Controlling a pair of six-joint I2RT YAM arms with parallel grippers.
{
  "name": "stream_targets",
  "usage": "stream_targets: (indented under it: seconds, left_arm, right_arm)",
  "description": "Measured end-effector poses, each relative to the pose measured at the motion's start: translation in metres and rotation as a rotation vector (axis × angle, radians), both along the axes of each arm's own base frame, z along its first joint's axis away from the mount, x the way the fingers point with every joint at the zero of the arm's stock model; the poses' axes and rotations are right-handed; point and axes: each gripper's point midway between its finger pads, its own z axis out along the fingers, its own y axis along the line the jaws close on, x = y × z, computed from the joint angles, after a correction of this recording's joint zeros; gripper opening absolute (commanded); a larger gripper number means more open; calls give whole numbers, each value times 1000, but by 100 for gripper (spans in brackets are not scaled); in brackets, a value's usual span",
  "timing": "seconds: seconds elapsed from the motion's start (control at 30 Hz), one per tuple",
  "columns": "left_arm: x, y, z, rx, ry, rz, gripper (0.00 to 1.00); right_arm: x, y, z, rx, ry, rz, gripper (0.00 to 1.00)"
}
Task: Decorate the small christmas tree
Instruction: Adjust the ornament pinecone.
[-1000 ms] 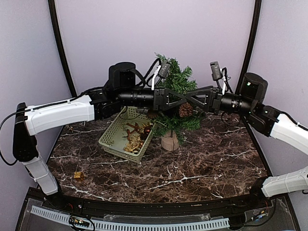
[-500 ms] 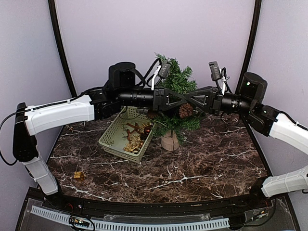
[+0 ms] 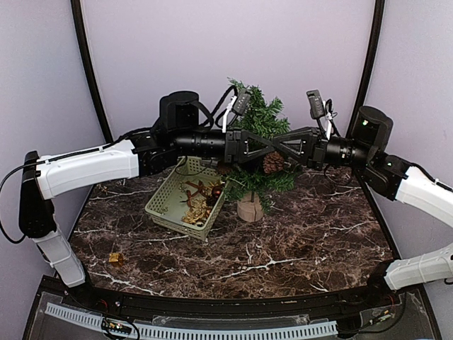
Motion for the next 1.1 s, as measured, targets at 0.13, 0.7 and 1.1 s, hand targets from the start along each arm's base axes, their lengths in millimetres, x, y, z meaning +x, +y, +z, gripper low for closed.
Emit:
stream_targets:
  seconds: [0.13,0.7,1.1]
  left_arm:
    - [0,0,0,0,0,-1,0]
    - [-1,0,0,1,1,-8,0]
    - [-11,21,-5,42,-26,15,0]
  right_arm:
    - [0,0,0,0,-1,0,18]
    - [0,0,1,1,-1,3,7]
    - [16,-12,9,15,-15,-119,0]
